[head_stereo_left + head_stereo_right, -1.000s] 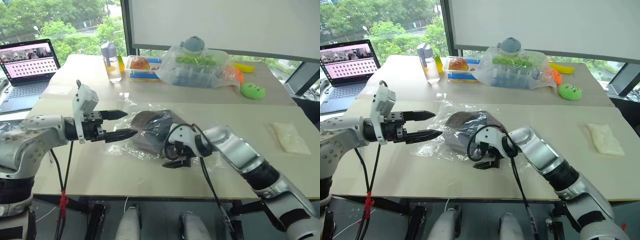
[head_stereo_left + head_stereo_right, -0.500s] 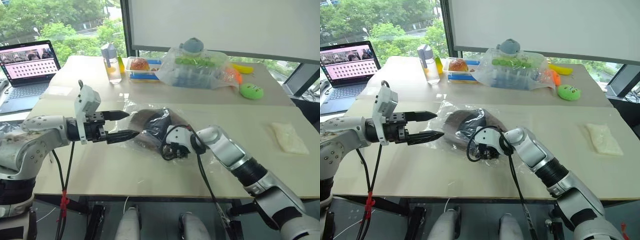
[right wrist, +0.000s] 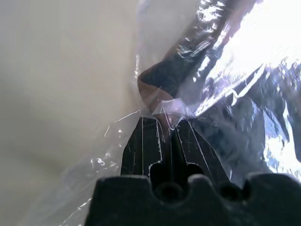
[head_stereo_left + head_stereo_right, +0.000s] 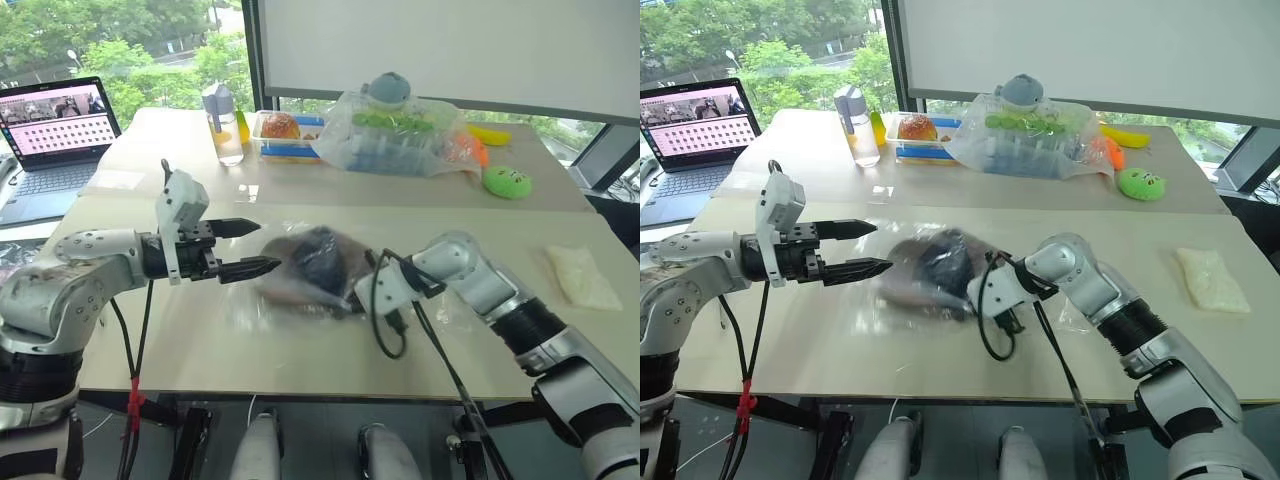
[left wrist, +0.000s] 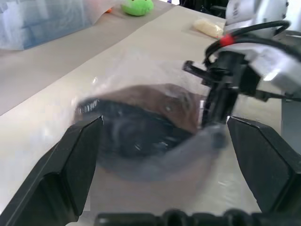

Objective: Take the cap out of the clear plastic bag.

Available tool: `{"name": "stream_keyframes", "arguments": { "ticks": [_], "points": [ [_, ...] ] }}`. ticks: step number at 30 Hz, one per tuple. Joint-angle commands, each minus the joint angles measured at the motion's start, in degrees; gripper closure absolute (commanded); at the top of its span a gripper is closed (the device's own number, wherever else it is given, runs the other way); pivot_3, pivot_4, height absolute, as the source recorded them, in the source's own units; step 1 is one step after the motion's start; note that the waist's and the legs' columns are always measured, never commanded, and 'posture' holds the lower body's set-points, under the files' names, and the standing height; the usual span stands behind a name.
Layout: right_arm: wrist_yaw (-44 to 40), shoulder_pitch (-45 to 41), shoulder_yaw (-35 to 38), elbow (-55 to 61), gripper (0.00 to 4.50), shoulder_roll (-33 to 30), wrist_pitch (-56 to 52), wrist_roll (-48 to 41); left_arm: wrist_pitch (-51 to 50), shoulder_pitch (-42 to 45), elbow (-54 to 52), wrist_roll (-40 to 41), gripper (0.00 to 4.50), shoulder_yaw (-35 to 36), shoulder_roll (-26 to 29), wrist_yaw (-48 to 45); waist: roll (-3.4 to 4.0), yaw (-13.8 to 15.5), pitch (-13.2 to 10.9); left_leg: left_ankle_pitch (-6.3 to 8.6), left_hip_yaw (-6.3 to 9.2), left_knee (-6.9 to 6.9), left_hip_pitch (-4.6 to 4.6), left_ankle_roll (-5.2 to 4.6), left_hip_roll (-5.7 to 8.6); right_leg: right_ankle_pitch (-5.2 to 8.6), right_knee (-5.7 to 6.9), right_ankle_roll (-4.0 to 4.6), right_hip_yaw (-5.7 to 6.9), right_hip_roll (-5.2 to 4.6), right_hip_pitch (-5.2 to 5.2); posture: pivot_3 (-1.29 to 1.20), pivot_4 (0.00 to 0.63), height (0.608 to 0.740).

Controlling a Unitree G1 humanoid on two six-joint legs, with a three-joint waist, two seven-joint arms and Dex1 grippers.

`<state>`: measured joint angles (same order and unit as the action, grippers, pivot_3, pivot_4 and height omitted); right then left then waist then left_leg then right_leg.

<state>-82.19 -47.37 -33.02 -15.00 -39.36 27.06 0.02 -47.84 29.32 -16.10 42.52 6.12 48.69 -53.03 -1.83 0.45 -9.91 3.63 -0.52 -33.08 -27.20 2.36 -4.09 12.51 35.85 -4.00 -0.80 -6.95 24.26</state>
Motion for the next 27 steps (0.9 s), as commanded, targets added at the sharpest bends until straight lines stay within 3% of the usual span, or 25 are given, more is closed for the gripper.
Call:
{"name": "stream_keyframes", "arguments": {
  "ticks": [1,2,4,6,7,9,10,12,15,17,20,25,27],
  "points": [
    [-7.1,-6.2,0.7,-13.4,4.47,-0.9,19.6,-0.7,2.4,1.9,0.5,-1.3,0.0,-0.2,-1.0,-0.4,0.01,-0.2,0.0,0.0,-0.01,-0.03,0.01,0.01,0.0,-0.05,0.0,-0.05,-0.01,0.0,-0.01,0.0,0.15,0.74],
    [-7.1,-8.2,0.7,-17.9,4.47,-0.2,23.3,0.3,2.6,2.1,0.7,-1.6,0.0,-0.3,-1.2,-0.5,0.0,-0.3,0.0,0.0,-0.01,-0.02,0.01,0.01,0.0,-0.06,0.0,-0.06,-0.01,0.0,-0.01,0.0,0.15,0.74],
    [4.7,-16.2,-0.9,-31.9,4.47,0.8,35.6,14.2,2.9,2.3,0.8,-1.8,0.0,-0.7,-1.9,-0.5,0.01,-0.8,0.0,-0.01,0.0,-0.02,0.07,0.01,0.0,-0.07,0.01,-0.05,-0.02,0.0,-0.03,0.0,0.15,0.74],
    [21.6,-23.0,-4.1,-41.2,4.47,1.4,38.4,28.4,3.0,2.7,1.0,-2.0,0.0,-0.8,-2.4,-0.6,0.05,-1.5,0.0,-0.02,0.01,0.0,0.08,0.02,0.01,-0.08,0.01,-0.04,-0.04,0.0,0.01,0.0,0.15,0.74],
    [28.3,-25.1,-4.6,-44.9,4.47,2.4,37.8,31.3,3.0,2.8,1.0,-2.1,0.0,-0.9,-2.5,-0.7,0.06,-1.6,0.0,-0.02,0.01,0.03,0.07,0.02,0.02,-0.07,0.01,-0.04,-0.05,0.0,0.05,0.0,0.15,0.74],
    [37.7,-28.3,-4.6,-51.2,3.69,4.6,38.5,34.0,2.9,3.0,1.1,-2.2,0.0,-1.0,-2.8,-0.8,0.04,-1.7,0.0,-0.04,0.04,0.19,0.06,0.05,0.01,-0.02,0.01,0.04,-0.05,0.0,0.14,0.0,0.15,0.74],
    [46.3,-30.2,-7.7,-52.5,3.53,4.8,37.4,40.1,2.9,3.2,1.2,-2.3,0.0,-1.1,-2.9,-0.8,0.04,-1.8,0.0,-0.05,0.06,0.27,0.07,0.07,0.01,0.02,0.02,0.1,-0.04,0.0,0.14,0.0,0.15,0.74],
    [63.4,-33.8,-14.5,-54.5,2.8,5.0,33.5,52.0,3.0,3.7,1.6,-2.6,0.0,-1.5,-3.3,-1.0,0.05,-1.9,-0.1,-0.1,0.07,0.37,0.06,0.11,0.01,-0.05,0.19,0.41,-0.05,0.02,0.24,0.0,0.15,0.74],
    [83.2,-37.0,-22.2,-57.6,1.77,5.7,26.3,63.2,3.1,4.4,1.8,-2.8,0.0,-2.0,-3.9,-0.9,0.07,-1.9,-0.1,-0.18,0.07,0.47,-0.14,0.23,0.02,0.01,0.37,0.53,-0.08,0.02,0.63,0.0,0.15,0.74],
    [91.4,-37.9,-25.4,-59.9,1.08,6.1,20.0,67.5,2.9,4.7,1.7,-2.7,0.0,-2.2,-4.2,-0.8,0.07,-1.7,-0.1,-0.22,0.08,0.53,-0.17,0.29,0.03,0.01,0.4,0.55,-0.08,0.02,0.7,0.0,0.15,0.74],
    [92.0,-37.0,-23.2,-63.2,0.05,6.1,11.5,65.8,3.0,4.4,1.5,-2.7,0.0,-2.2,-4.5,-0.9,0.07,-1.7,-0.1,-0.22,0.07,0.53,-0.15,0.3,0.04,0.0,0.39,0.57,-0.08,0.02,0.65,0.0,0.15,0.74],
    [77.3,-34.7,-5.8,-64.5,0.05,4.5,7.4,47.7,3.1,3.1,1.1,-3.4,0.0,-1.5,-3.9,-0.6,0.08,-2.0,-0.1,-0.24,0.08,0.39,-0.1,0.26,0.04,-0.08,0.37,0.5,-0.1,0.04,0.43,0.0,0.15,0.74],
    [65.1,-33.5,3.5,-63.7,0.05,4.2,7.3,37.2,2.7,2.5,0.8,-3.1,0.0,-0.3,-3.2,-0.6,0.09,-2.4,-0.1,-0.33,0.12,0.37,-0.03,0.11,0.04,-0.1,0.3,0.44,-0.1,0.06,0.28,0.0,0.15,0.74]
  ]
}}
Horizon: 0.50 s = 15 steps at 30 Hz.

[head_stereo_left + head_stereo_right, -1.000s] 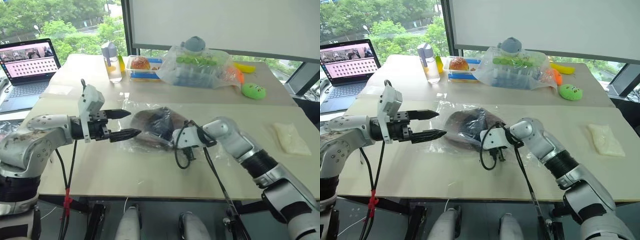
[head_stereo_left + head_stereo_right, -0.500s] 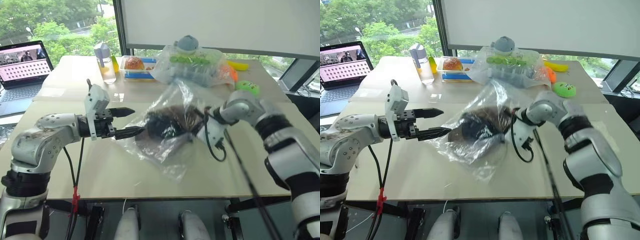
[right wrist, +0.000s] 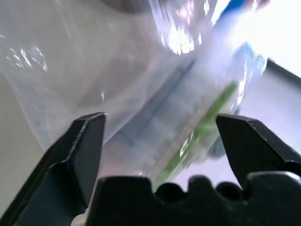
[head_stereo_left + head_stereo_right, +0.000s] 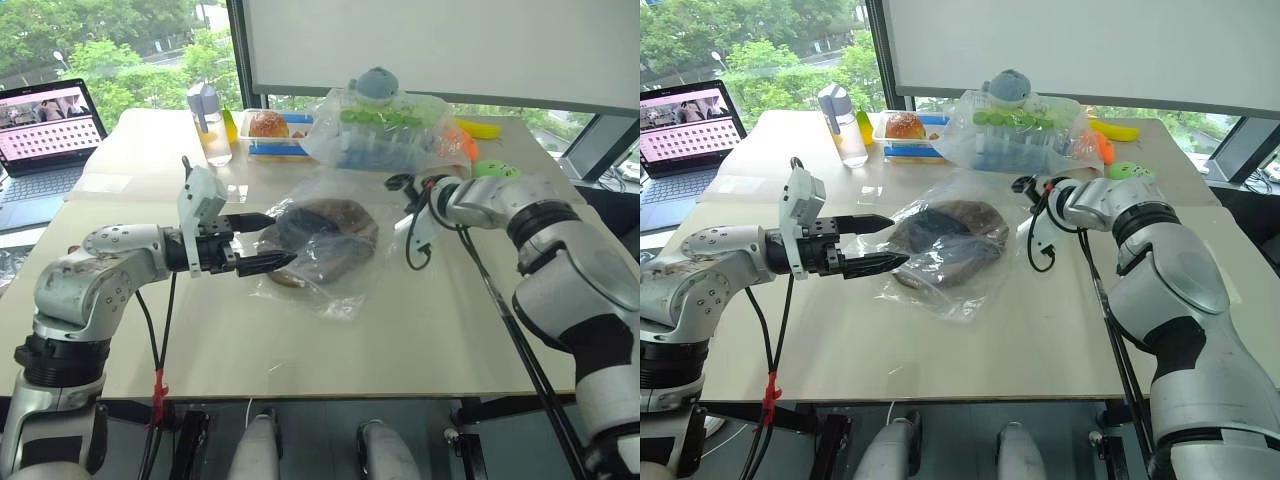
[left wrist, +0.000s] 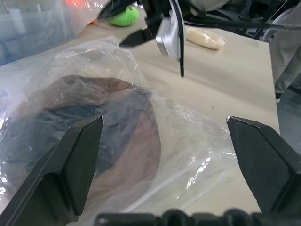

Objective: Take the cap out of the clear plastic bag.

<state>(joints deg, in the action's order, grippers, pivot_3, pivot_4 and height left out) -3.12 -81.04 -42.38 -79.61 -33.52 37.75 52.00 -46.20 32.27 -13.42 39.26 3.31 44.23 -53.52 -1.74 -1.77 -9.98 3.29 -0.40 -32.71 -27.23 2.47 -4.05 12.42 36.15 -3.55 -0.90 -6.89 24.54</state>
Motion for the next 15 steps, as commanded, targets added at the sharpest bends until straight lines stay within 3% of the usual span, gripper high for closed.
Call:
{"name": "stream_keyframes", "arguments": {
  "ticks": [1,4,6,8,10,15],
  "points": [
    [-22.7,0.7,19.5,2.1,0.05,-1.2,-4.8,-22.8,0.8,-1.0,-2.1,0.4,0.0,3.6,1.9,-0.1,0.0,-0.4,0.0,0.0,0.03,-0.01,0.06,0.0,0.0,0.0,-0.03,-0.01,0.0,0.01,-0.11,0.0,0.15,0.74],
    [-51.3,5.0,33.5,15.5,0.05,1.4,-16.4,-45.6,0.2,-2.6,-2.0,0.8,0.0,6.0,3.4,0.5,0.0,-1.0,0.0,0.01,0.15,-0.02,0.19,-0.01,-0.02,-0.12,-0.1,-0.31,0.01,0.1,-0.34,0.0,0.15,0.74],
    [-60.7,13.0,36.9,41.1,0.05,3.0,-37.5,-61.7,0.6,-3.4,-1.4,0.0,0.0,6.8,3.9,1.2,0.02,-1.2,0.0,0.02,0.19,-0.03,0.33,-0.01,-0.07,-0.22,-0.05,-0.47,-0.04,0.19,-0.41,0.0,0.15,0.74],
    [-60.2,19.4,37.2,60.0,0.05,4.7,-52.5,-69.3,1.1,-3.6,-0.6,-0.7,0.0,6.9,3.9,1.6,0.04,-1.1,0.0,0.02,0.24,-0.04,0.35,-0.01,-0.28,-0.22,0.02,-0.39,-0.04,0.39,-0.4,0.0,0.15,0.74],
    [-55.8,25.8,33.4,73.9,0.05,8.1,-61.9,-70.4,1.3,-3.4,0.2,-1.0,0.0,6.5,3.9,1.4,0.05,-0.8,0.0,0.03,0.28,-0.04,0.35,-0.01,-0.4,-0.17,0.21,-0.16,-0.01,0.53,-0.29,0.0,0.15,0.74],
    [-47.5,35.1,25.4,88.5,0.05,14.9,-72.2,-68.1,0.8,-5.0,-0.2,-1.2,0.0,7.0,5.4,-0.1,0.05,0.0,0.0,0.14,0.28,-0.04,0.39,0.17,-0.48,0.51,0.58,0.14,0.09,0.58,-0.13,0.0,0.15,0.74]
  ]
}}
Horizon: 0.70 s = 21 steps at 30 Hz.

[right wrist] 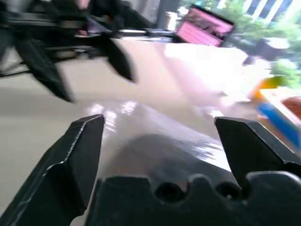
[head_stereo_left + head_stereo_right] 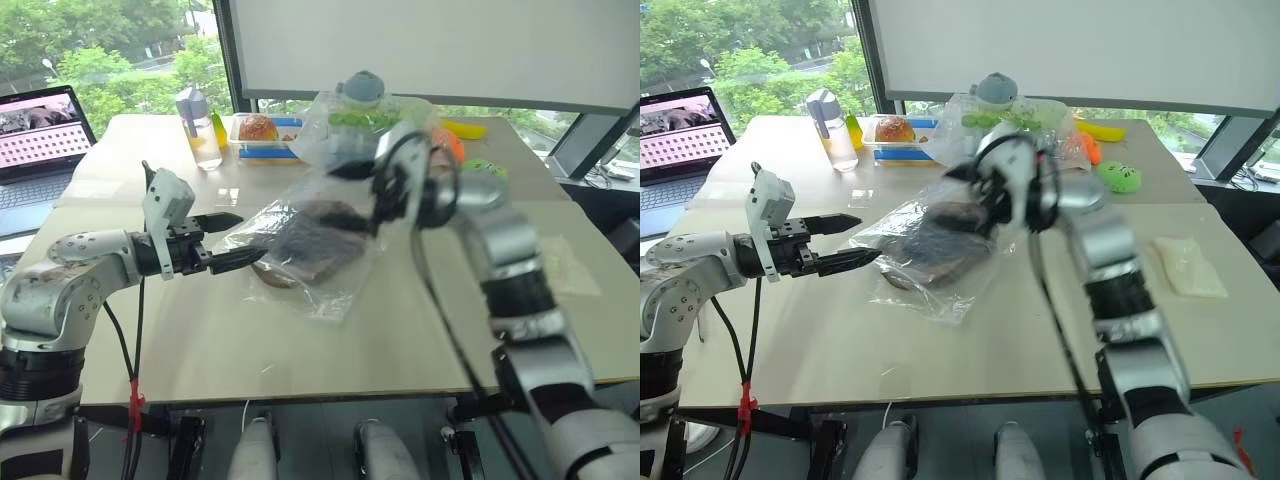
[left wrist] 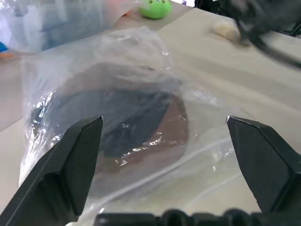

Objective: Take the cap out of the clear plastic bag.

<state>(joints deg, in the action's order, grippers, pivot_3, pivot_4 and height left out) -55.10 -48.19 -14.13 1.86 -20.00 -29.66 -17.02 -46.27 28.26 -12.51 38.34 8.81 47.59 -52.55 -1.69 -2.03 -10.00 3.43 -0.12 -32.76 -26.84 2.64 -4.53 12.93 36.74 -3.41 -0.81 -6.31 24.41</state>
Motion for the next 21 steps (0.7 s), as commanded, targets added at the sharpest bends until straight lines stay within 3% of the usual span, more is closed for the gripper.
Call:
{"name": "stream_keyframes", "arguments": {
  "ticks": [1,6,14,21],
  "points": [
    [5.5,3.1,-4.3,8.2,0.05,2.2,-5.8,1.6,0.8,-2.1,-0.8,-0.8,0.0,2.2,3.1,-1.2,0.0,0.5,0.0,0.01,-0.01,-0.02,-0.03,0.01,0.01,-0.01,-0.02,-0.01,0.0,-0.01,0.0,0.0,0.15,0.74],
    [7.5,2.4,-7.9,10.8,0.05,3.3,-7.7,3.6,0.6,-7.7,-1.1,0.1,0.0,7.3,6.6,-1.9,-0.01,1.2,0.0,0.04,-0.09,-0.02,-0.13,0.06,-0.06,-0.04,-0.07,0.02,0.02,-0.04,0.2,0.0,0.15,0.74],
    [8.5,-0.4,-18.8,-0.4,0.05,1.3,9.2,19.8,-2.1,-13.8,-7.0,3.4,0.0,13.9,7.0,0.9,-0.07,1.4,0.0,0.05,-0.2,-0.01,-0.42,0.08,-0.15,-0.08,-0.11,0.08,0.07,-0.03,0.61,0.0,0.15,0.74],
    [10.6,-1.4,-20.9,-4.6,0.05,1.5,15.0,27.6,-3.0,-16.6,-8.2,3.9,0.0,17.7,7.2,3.2,-0.07,1.2,0.0,0.05,-0.24,-0.01,-0.46,0.08,-0.2,-0.09,-0.06,0.1,0.05,0.04,0.63,0.0,0.15,0.74]
  ]
}}
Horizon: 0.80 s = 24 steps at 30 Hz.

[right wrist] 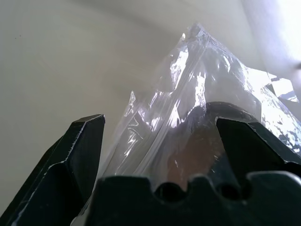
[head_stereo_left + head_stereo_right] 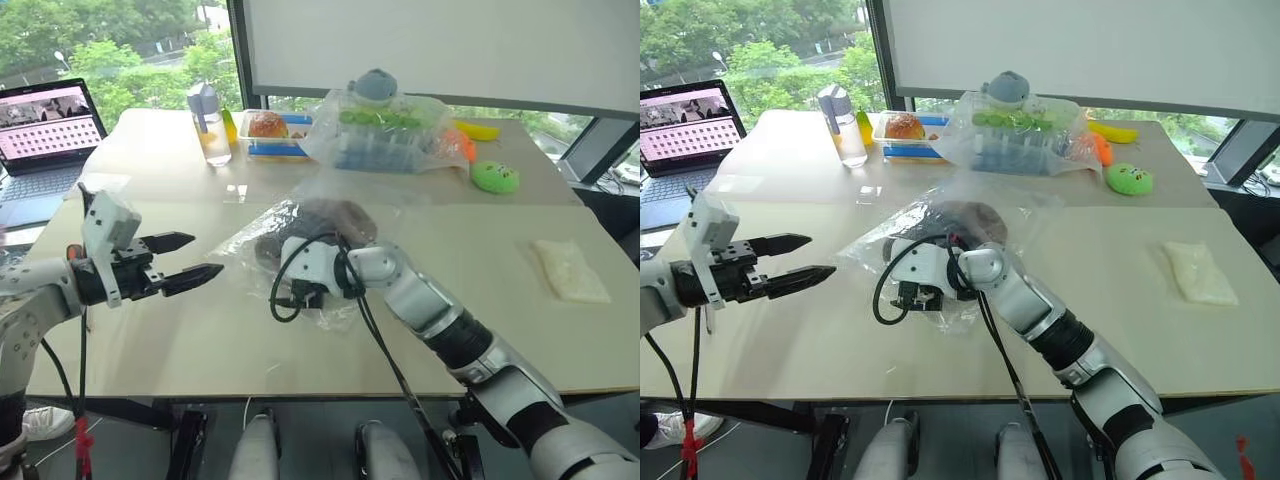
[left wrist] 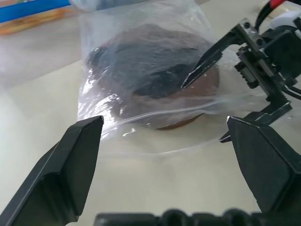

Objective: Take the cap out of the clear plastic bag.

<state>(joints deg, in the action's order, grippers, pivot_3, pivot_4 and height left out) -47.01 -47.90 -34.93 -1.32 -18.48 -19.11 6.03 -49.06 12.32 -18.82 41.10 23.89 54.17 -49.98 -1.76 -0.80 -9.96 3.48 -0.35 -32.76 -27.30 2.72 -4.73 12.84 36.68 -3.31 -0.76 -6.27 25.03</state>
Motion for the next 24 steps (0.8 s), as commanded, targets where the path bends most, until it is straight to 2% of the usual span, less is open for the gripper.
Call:
{"name": "stream_keyframes", "arguments": {
  "ticks": [1,2,3,4,10,12,15,17,21,24],
  "points": [
    [3.6,-1.9,-0.1,-2.6,0.05,-0.1,5.6,6.2,-0.4,-0.9,-2.3,1.5,0.0,2.9,0.5,0.8,0.0,0.0,0.0,0.0,0.0,0.0,0.0,0.0,0.0,-0.01,0.0,0.01,0.0,0.0,0.0,0.0,0.15,0.74],
    [4.7,-2.1,0.6,-3.5,0.05,0.2,6.1,7.1,-0.6,-1.3,-2.9,1.9,0.0,3.2,0.2,1.0,0.0,0.0,0.0,0.0,0.0,0.0,0.01,0.0,0.0,-0.01,-0.01,0.01,0.0,0.0,0.0,0.0,0.15,0.74],
    [5.1,-2.2,1.3,-4.0,0.56,0.5,6.4,7.3,-0.7,-1.6,-3.3,2.3,0.0,3.3,0.1,1.3,0.0,0.0,0.0,0.0,-0.01,0.0,0.01,0.0,-0.01,-0.01,-0.02,0.01,0.0,0.0,0.01,0.0,0.15,0.74],
    [5.3,-2.3,1.9,-4.3,0.73,0.7,6.5,7.4,-0.7,-1.8,-3.6,2.5,0.0,3.3,0.0,1.5,0.0,0.0,0.0,0.0,-0.01,0.0,0.0,0.0,-0.01,-0.01,-0.02,0.01,0.0,0.0,0.01,0.0,0.15,0.74],
    [6.2,-3.3,4.1,-5.6,2.82,1.9,7.1,8.2,0.0,-6.2,-3.6,2.5,0.0,4.7,-0.6,1.7,0.0,-0.1,0.0,0.0,-0.04,0.03,0.0,0.01,-0.03,-0.01,-0.02,0.03,0.0,0.0,0.02,0.0,0.15,0.74],
    [6.3,-3.4,5.2,-5.8,3.53,2.4,7.2,7.7,-0.8,-6.8,-5.4,5.7,0.0,5.7,-2.6,2.3,0.0,-0.1,0.0,0.01,-0.05,0.03,0.0,0.01,-0.03,-0.01,-0.02,0.03,-0.01,0.0,0.03,0.0,0.15,0.74],
    [7.6,-3.6,8.1,-6.0,4.45,3.8,7.6,6.1,-1.0,-5.6,-6.8,8.3,0.0,6.0,-8.1,7.8,-0.01,0.1,0.0,0.01,-0.05,0.03,0.0,0.01,-0.06,-0.02,-0.03,0.04,0.0,0.0,0.03,0.0,0.15,0.74],
    [8.6,-4.0,10.4,-6.3,4.45,4.3,7.8,5.4,-1.5,-5.5,-8.0,10.0,0.0,5.0,-13.8,13.6,-0.05,0.1,0.0,0.0,-0.06,0.02,0.0,0.01,-0.07,-0.02,-0.02,0.04,0.01,0.0,-0.01,0.0,0.15,0.74],
    [9.9,-4.9,13.0,-6.7,4.45,4.7,8.3,5.1,-3.5,-4.4,-11.0,20.3,0.0,2.2,-26.6,25.0,-0.13,0.3,0.1,0.0,-0.05,-0.06,0.0,0.0,-0.04,-0.07,-0.04,0.01,0.01,0.0,-0.14,0.0,0.15,0.74],
    [10.5,-4.9,13.7,-7.0,4.45,5.5,8.3,5.2,-4.8,-5.5,-11.0,23.0,0.0,-0.1,-30.5,29.0,-0.23,0.1,0.1,-0.01,-0.02,-0.08,0.04,-0.02,-0.04,-0.28,-0.04,0.1,0.0,0.04,-0.21,0.0,0.15,0.74]
  ]
}}
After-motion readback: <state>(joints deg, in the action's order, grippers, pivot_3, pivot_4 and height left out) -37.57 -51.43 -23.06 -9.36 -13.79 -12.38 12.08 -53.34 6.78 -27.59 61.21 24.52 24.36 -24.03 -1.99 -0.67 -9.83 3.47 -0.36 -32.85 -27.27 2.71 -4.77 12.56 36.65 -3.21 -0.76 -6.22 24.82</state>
